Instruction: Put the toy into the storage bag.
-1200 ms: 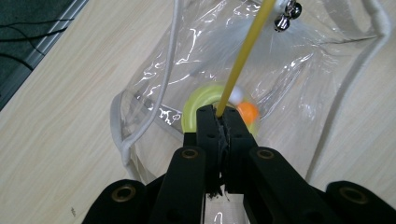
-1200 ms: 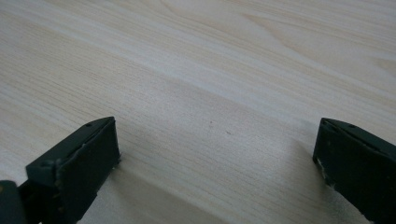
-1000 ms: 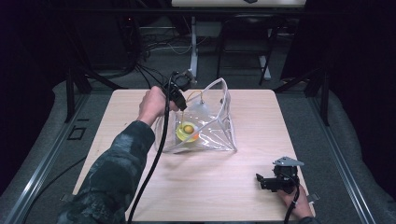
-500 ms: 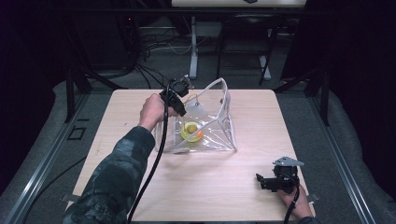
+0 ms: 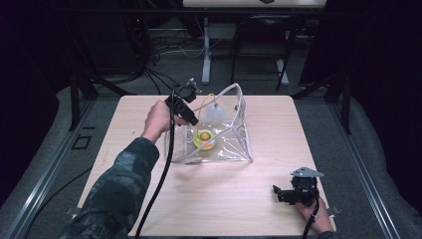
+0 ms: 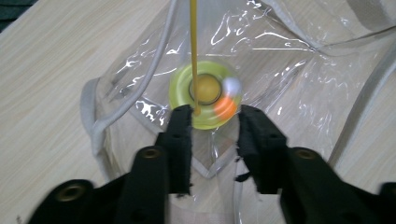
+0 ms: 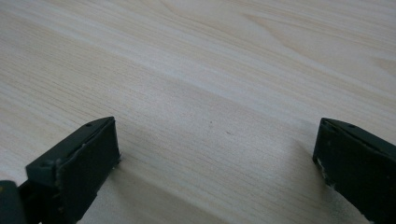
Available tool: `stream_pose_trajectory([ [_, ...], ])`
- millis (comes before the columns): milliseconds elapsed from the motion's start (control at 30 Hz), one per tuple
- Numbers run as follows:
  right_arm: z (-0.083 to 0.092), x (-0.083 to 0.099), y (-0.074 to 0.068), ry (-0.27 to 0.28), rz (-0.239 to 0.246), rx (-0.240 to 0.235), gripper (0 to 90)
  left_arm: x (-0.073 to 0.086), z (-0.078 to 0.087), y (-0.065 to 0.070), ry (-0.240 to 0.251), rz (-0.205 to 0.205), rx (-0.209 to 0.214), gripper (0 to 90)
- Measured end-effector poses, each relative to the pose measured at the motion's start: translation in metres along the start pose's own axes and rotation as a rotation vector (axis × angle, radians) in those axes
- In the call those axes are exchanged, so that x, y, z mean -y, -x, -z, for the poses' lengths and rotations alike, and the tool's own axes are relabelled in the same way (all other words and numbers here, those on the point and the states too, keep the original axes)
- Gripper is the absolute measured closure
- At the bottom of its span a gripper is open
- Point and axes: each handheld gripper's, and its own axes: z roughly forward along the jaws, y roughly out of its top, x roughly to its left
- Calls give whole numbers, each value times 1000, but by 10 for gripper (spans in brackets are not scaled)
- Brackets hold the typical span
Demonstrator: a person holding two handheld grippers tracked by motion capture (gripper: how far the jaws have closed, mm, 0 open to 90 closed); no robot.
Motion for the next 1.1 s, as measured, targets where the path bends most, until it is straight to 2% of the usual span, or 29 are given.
stream_pose_trajectory([
  [33, 0, 0, 0, 4, -7, -5, 0, 1, 2, 0, 6, 8, 0, 514],
  [67, 0, 0, 0, 4, -7, -5, 0, 3, 4, -1, 12, 13, -4, 514],
  [333, 0, 0, 0, 2, -1, 0, 0, 17, 31, -1, 73, 25, -65, 237],
  [433, 0, 0, 0, 2, -1, 0, 0, 26, 41, -3, 95, 29, -77, 179],
  [700, 0, 0, 0, 1, -1, 0, 0, 57, 57, -8, 121, 46, -104, 130],
  [1100, 0, 0, 0, 1, -2, 0, 0, 96, 53, -28, 111, 117, -135, 71],
])
